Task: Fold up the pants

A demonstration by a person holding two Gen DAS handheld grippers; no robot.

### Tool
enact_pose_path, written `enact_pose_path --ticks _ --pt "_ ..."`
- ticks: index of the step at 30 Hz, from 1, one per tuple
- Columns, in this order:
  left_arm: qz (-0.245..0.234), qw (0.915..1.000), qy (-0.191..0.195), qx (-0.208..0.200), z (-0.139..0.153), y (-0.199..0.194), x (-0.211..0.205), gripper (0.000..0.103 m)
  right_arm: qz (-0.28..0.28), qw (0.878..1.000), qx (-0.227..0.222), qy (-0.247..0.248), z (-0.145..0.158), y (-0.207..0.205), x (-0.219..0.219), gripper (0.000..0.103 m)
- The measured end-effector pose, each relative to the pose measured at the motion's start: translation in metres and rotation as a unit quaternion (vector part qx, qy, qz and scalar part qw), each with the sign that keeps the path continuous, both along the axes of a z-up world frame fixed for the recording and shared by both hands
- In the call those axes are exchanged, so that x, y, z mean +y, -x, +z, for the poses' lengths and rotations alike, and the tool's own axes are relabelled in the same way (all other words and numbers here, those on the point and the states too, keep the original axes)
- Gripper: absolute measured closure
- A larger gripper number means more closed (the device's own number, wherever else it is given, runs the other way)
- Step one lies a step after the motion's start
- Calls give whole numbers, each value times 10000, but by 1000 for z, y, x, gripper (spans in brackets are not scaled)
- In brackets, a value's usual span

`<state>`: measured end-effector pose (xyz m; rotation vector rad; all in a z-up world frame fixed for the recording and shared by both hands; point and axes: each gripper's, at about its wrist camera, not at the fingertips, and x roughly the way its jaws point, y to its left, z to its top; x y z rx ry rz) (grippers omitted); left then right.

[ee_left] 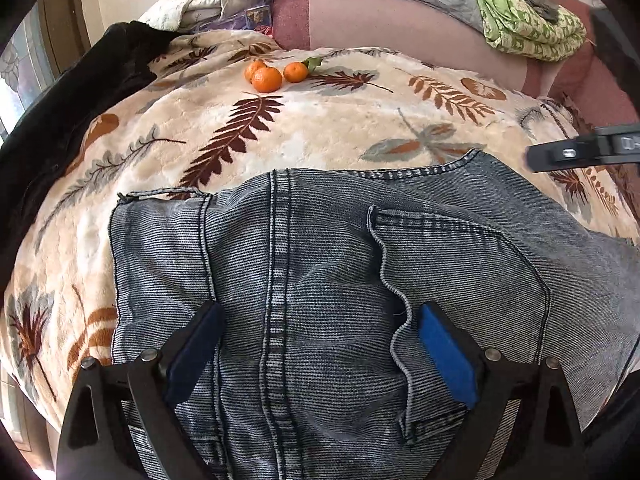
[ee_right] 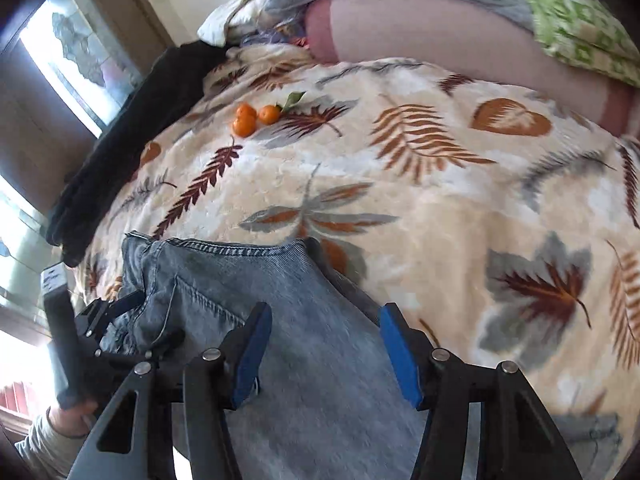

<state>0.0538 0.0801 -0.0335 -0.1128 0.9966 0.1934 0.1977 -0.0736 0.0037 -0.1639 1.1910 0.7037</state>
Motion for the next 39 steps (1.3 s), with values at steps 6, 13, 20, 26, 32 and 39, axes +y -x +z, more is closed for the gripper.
enact_pose_path --ticks 6,13,20,26,32,39 --pt "-54 9999 98 -50 -1 -1 4 5 486 9934 -76 1031 -52 -4 55 85" --pt "-67 9999 99 -77 -1 2 4 5 581 9853 -742 1426 -30 1 68 101" --pt "-59 9999 86 -93 -2 2 3 5 441 9801 -1099 1595 -33 0 76 101" --pt "-29 9999 3 -96 -2 2 1 5 202 9788 -1140 1687 -55 -3 77 100" --pt "-29 9999 -2 -105 -2 3 2 5 -466 9905 -1030 788 -6 7 31 96" --pt "5 9999 -39 -105 -2 3 1 5 -1210 9920 -203 283 -15 28 -51 72"
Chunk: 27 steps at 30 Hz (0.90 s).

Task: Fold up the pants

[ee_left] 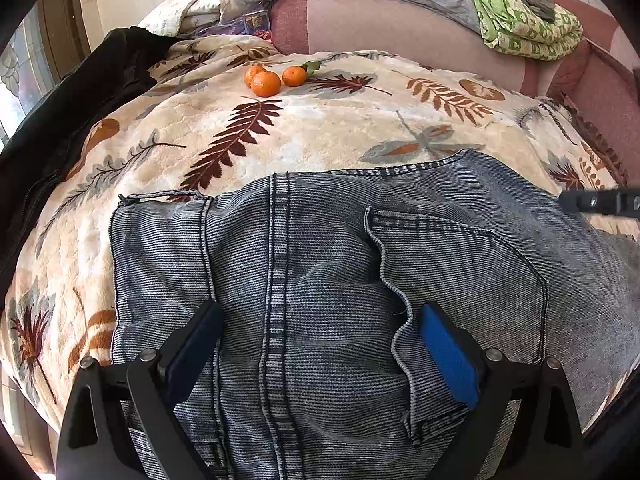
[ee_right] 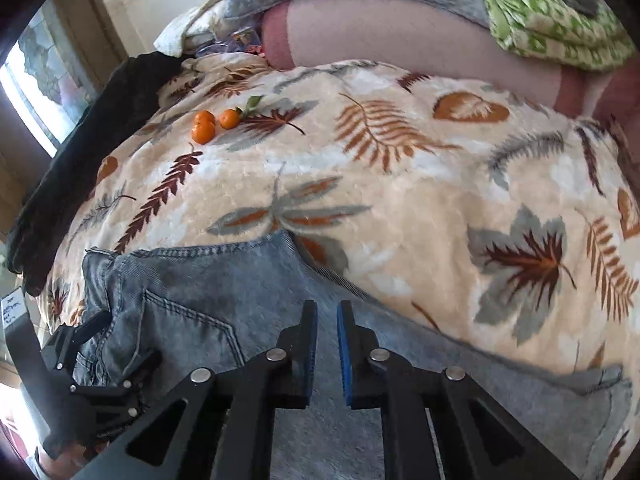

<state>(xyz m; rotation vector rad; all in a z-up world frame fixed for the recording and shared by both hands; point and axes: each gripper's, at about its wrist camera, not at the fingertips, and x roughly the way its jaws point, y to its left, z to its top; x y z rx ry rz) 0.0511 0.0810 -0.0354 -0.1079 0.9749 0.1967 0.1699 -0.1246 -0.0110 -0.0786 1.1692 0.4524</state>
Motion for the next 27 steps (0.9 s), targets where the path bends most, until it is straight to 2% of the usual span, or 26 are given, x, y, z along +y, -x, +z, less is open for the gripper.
enact_pose_path --ticks 2,3,6,9,11,13,15,18,19,20,21,24,26,27 --pt "11 10000 -23 -6 0 0 -1 5 -187 9986 405 288 -37 -10 -12 51" --pt "23 10000 -49 2 0 0 -2 5 -282 9990 351 26 -41 -12 -20 51" --pt "49 10000 -67 -20 0 1 -2 5 -603 9973 248 -351 -20 -4 -32 51" --pt "96 9999 -125 -48 3 3 -4 5 -512 9969 -165 -580 13 29 -48 51" --pt "127 9996 -205 -142 8 5 -6 5 -606 9941 -247 -869 27 54 -74 51" --pt "155 9991 -293 -278 13 7 -9 5 -877 9895 -188 -1132 31 75 -107 45" --pt "171 9985 -351 -387 19 8 -13 5 -1332 9818 -111 -1348 21 86 -147 39" --pt "198 9977 -387 -523 25 7 -22 5 -2107 9675 202 -1381 -19 74 -206 37" --pt "172 9977 -397 -527 27 7 -26 5 -2338 9581 510 -1576 -36 64 -224 38" --pt "124 9976 -414 -550 29 8 -31 5 -2430 9449 725 -2070 -44 60 -239 39" --pt "59 9973 -431 -595 32 11 -36 5 -2475 9362 766 -2375 -38 58 -249 40" --pt "-171 9969 -374 -672 36 19 -55 5 -2250 9370 258 -2661 -4 56 -269 40" --pt "-326 9971 -298 -621 35 18 -71 5 -2274 9301 258 -2872 -3 43 -284 39" --pt "-426 9972 -249 -561 34 15 -81 5 -2345 9287 429 -2841 -15 30 -290 37"
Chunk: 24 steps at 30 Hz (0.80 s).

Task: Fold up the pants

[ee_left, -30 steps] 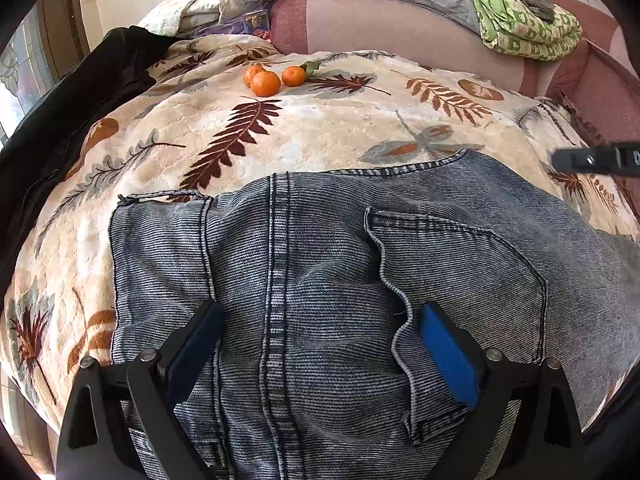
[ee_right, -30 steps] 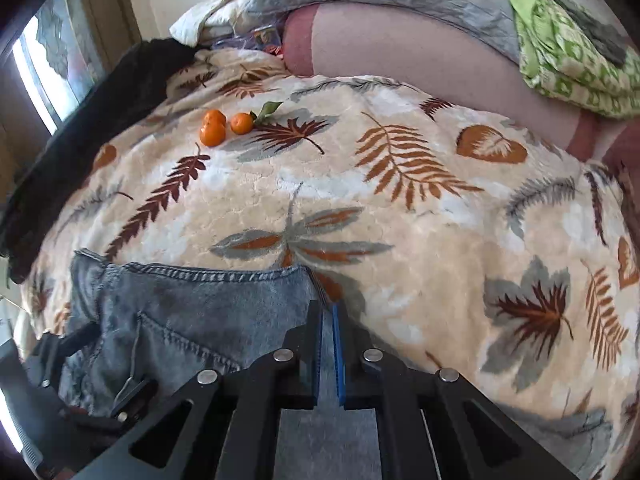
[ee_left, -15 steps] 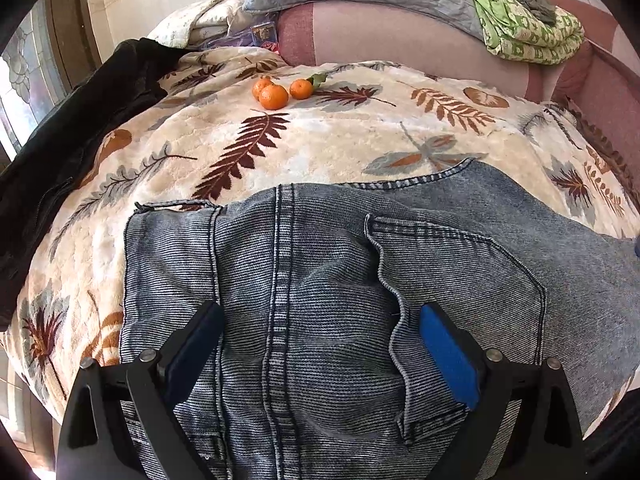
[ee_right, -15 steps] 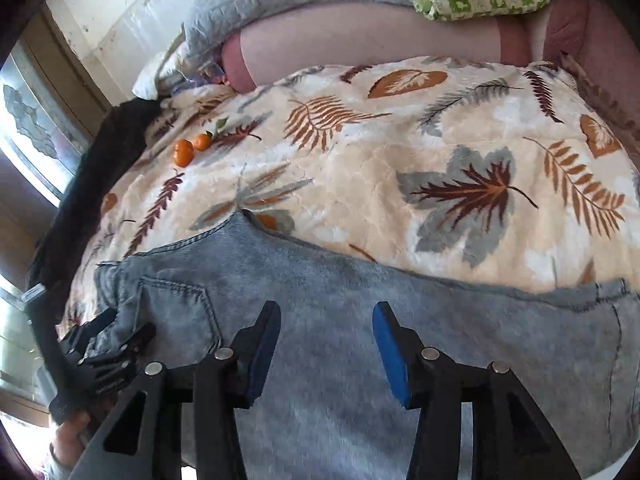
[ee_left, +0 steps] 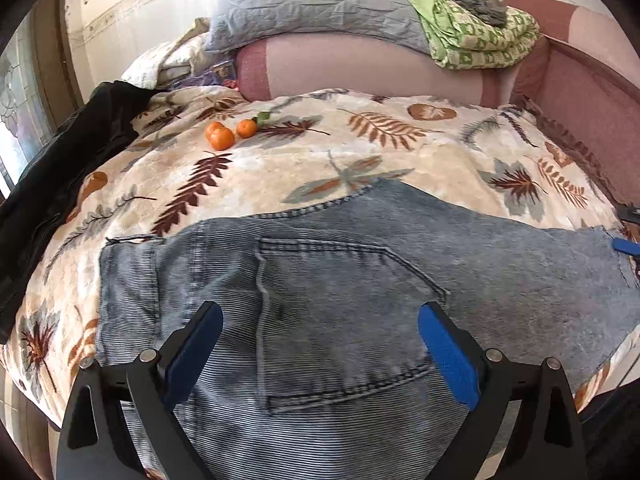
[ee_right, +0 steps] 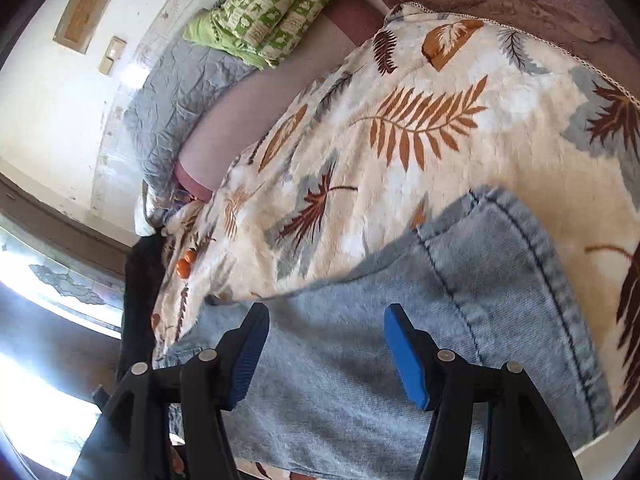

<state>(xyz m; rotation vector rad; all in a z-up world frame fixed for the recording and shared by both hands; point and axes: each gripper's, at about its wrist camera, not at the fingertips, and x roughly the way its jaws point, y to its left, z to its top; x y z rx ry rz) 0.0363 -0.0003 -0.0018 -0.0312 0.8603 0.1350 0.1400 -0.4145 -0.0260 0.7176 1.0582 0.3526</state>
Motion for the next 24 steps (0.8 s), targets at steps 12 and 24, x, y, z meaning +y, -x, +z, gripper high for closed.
enact_pose_path --ticks 12,24 --pt "-1037 9939 -74 371 -17 -24 -122 5 2 9997 223 96 -29 -28 -15 36" --pt "-1110 9907 718 323 -2 -48 -175 5 -1611 9816 -377 -957 9 117 -89 38"
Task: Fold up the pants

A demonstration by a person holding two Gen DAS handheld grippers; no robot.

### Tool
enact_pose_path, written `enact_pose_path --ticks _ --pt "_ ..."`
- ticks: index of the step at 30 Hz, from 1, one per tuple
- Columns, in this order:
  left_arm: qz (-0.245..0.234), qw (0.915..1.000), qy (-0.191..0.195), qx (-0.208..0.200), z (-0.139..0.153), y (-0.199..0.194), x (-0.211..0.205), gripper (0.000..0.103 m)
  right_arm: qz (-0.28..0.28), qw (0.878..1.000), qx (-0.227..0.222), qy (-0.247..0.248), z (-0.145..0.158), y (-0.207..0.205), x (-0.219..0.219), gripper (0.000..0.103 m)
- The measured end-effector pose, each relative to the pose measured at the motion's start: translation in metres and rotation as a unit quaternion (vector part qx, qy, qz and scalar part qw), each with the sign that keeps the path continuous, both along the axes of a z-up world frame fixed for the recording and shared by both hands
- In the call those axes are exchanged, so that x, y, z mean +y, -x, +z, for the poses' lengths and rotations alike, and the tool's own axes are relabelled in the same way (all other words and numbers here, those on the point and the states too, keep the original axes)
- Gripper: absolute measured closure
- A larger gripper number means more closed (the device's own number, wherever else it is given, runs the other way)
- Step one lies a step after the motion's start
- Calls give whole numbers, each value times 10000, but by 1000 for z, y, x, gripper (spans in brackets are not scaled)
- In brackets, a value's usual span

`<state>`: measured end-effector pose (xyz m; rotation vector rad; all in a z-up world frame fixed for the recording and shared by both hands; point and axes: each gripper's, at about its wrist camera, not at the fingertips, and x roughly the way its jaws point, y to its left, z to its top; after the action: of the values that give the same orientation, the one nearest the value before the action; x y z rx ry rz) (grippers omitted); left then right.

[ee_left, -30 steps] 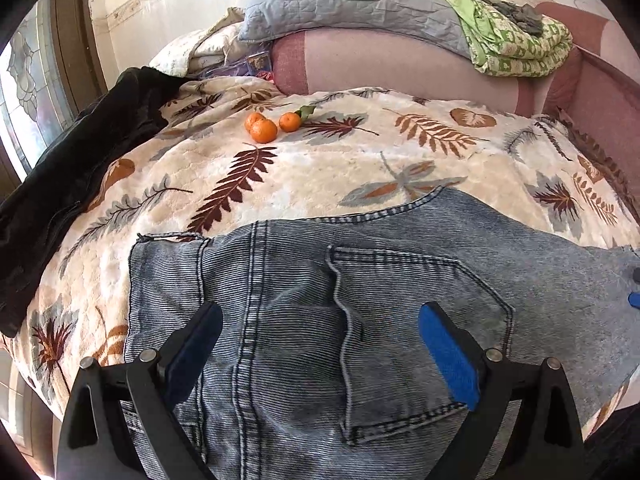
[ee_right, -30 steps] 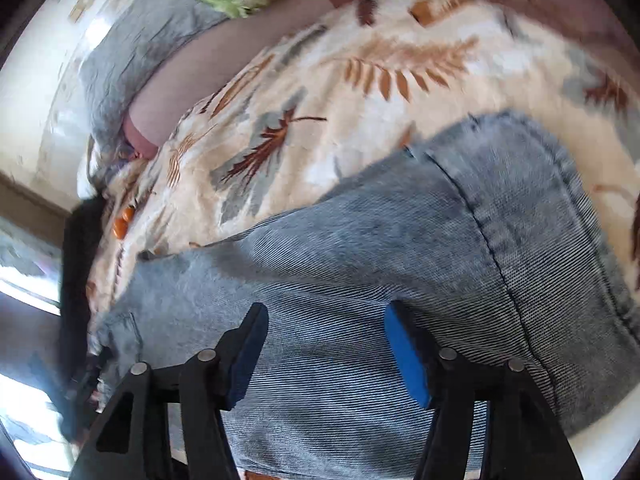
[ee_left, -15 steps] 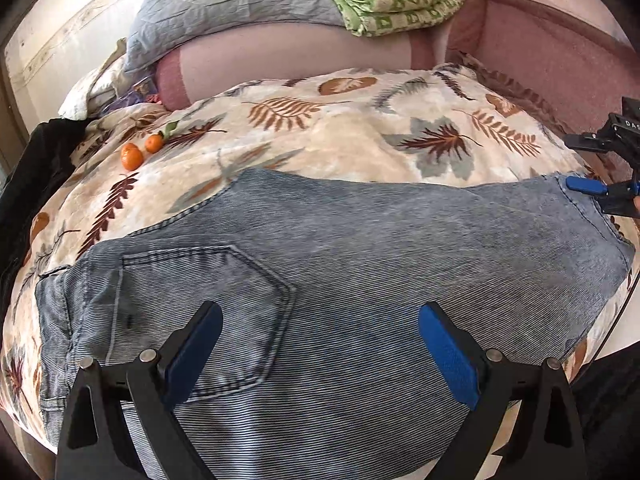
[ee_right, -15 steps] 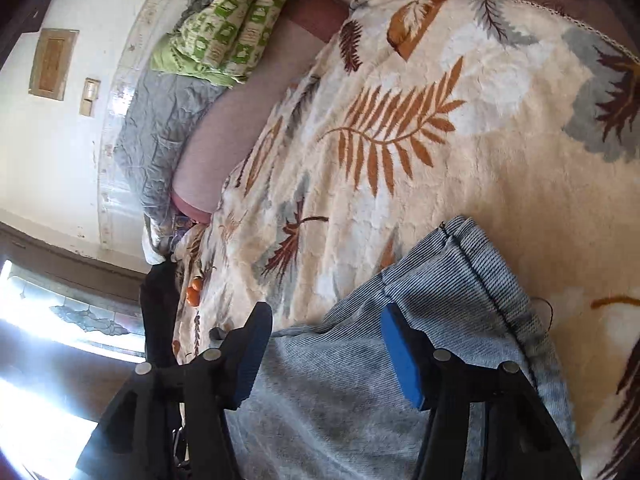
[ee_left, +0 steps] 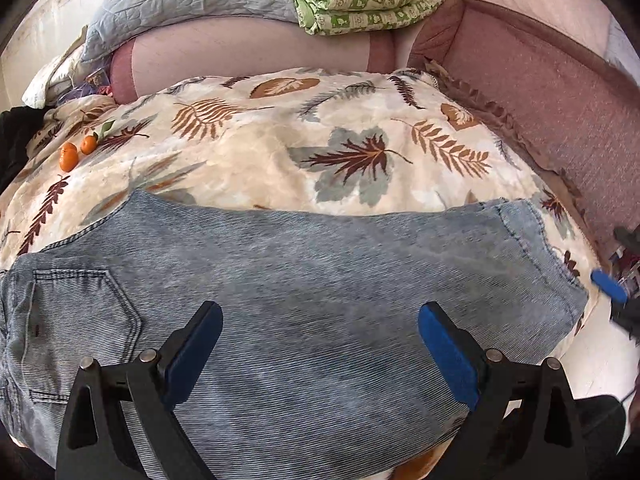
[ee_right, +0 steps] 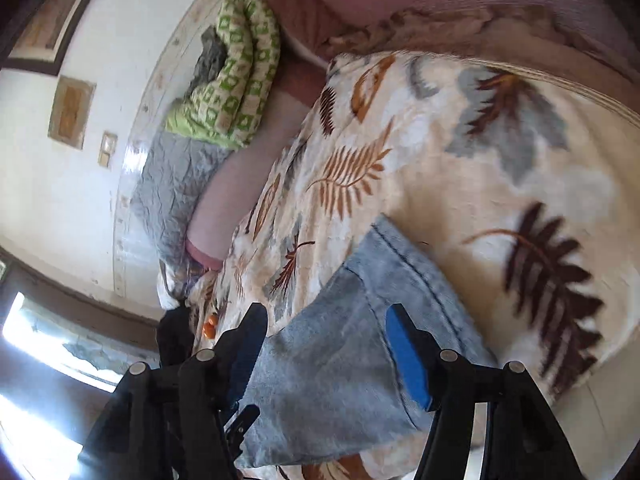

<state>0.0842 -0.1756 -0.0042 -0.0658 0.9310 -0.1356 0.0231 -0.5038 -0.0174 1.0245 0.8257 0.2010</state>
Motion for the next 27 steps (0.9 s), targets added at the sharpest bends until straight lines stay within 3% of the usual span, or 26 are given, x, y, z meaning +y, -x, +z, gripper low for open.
enact_pose_path --ticks 3,6,11,13,17,19,22,24,25,27 --pt "-29 9999 116 72 -2 -11 -20 5 -286 9991 302 -70 -24 35 -16 38" --pt "-132 9996 86 224 -10 -23 -42 5 -325 9967 546 -498 -46 35 -22 37" --pt "-142 9970 -555 515 -40 -34 -62 5 -147 9937 848 -713 -68 14 -10 38" --pt "-195 9968 -692 338 -41 -30 -63 2 -189 9942 828 -654 -67 15 -6 38" --pt "-203 9969 -539 527 -35 -34 -56 2 -134 9931 832 -816 -69 15 0 38" --pt "-99 9978 -526 398 -30 -33 -52 2 -167 9937 835 -726 -71 12 2 38" --pt "-72 9962 -724 479 -41 -37 -52 2 -389 9907 878 -964 -76 11 -1 38" --pt "-90 9953 -901 346 -45 -37 -56 0 -363 9920 902 -811 -74 10 2 38" --pt "-68 9945 -978 367 -43 -37 -59 0 -337 9927 944 -668 -72 9 4 39" --pt "-5 9945 -932 469 -33 -37 -57 0 -289 9929 1103 -336 -68 7 6 62"
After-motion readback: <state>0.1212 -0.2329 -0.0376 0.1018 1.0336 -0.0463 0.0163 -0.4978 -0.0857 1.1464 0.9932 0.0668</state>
